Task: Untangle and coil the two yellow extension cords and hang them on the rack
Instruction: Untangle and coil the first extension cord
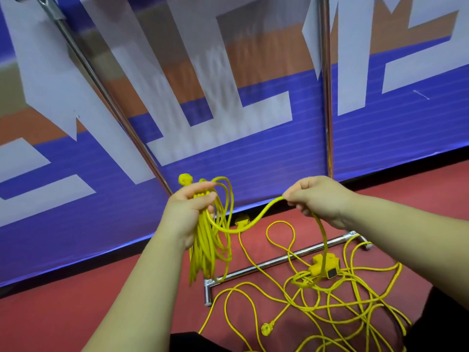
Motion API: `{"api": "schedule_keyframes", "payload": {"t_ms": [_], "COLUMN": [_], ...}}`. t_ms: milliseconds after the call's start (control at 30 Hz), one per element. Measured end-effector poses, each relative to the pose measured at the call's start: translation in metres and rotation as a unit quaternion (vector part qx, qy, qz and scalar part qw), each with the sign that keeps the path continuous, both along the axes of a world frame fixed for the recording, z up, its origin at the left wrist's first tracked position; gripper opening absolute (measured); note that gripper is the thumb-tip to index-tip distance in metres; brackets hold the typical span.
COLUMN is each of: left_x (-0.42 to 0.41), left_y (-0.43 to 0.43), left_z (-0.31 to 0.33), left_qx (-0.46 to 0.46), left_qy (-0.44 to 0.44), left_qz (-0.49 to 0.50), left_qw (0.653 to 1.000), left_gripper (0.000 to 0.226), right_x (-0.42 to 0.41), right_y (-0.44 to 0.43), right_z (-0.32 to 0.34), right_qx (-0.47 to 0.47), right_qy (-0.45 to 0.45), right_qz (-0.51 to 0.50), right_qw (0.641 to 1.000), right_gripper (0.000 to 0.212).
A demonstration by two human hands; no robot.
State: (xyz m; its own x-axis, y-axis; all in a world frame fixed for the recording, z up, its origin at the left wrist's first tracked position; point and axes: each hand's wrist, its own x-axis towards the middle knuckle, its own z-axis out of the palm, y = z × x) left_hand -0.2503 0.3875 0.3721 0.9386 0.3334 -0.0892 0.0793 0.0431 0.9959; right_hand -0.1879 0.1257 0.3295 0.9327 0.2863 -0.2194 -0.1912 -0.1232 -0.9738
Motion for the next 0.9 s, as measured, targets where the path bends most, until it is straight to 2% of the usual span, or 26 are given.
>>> {"api": "schedule_keyframes", "payload": {"t_ms": [100, 300, 433, 600, 700, 900], "left_x": [-0.005, -0.004, -0.003, 0.003, 0.010, 0.017], "left_y": [-0.022, -0.053, -0.069, -0.075, -0.068, -0.036], "left_z": [-0.008, -0.025, -0.032, -0.033, -0.025, 0.001], "left_qx": [0.075, 0.053, 0.050, 0.063, 0.053, 0.014], "left_qy": [0.031, 0.052, 0.066, 0.051, 0.011, -0.070], "left_qz": [-0.050, -0.117, -0.136, -0.105, -0.055, 0.063], "left_qw": [0.995, 0.990, 0.987, 0.991, 0.997, 0.996], "left_gripper": [0.022, 0.022, 0.028, 0.030, 0.018, 0.013], "right_x": [-0.002, -0.008, -0.014, -0.014, -0.011, -0.006], "right_y": [0.006, 0.016, 0.018, 0.009, 0.001, -0.010], "right_z": [0.007, 0.020, 0.029, 0.037, 0.038, 0.023], "right_qx": [0.000, 0.032, 0.058, 0.080, 0.098, 0.025], "right_qy": [-0.010, -0.060, -0.083, -0.093, -0.082, -0.087], "right_qz": [-0.021, -0.034, -0.006, 0.044, 0.103, 0.184], "right_qw": [1.000, 0.997, 0.995, 0.991, 0.986, 0.979], "right_gripper": [0.006, 0.007, 0.004, 0.005, 0.009, 0.009]}}
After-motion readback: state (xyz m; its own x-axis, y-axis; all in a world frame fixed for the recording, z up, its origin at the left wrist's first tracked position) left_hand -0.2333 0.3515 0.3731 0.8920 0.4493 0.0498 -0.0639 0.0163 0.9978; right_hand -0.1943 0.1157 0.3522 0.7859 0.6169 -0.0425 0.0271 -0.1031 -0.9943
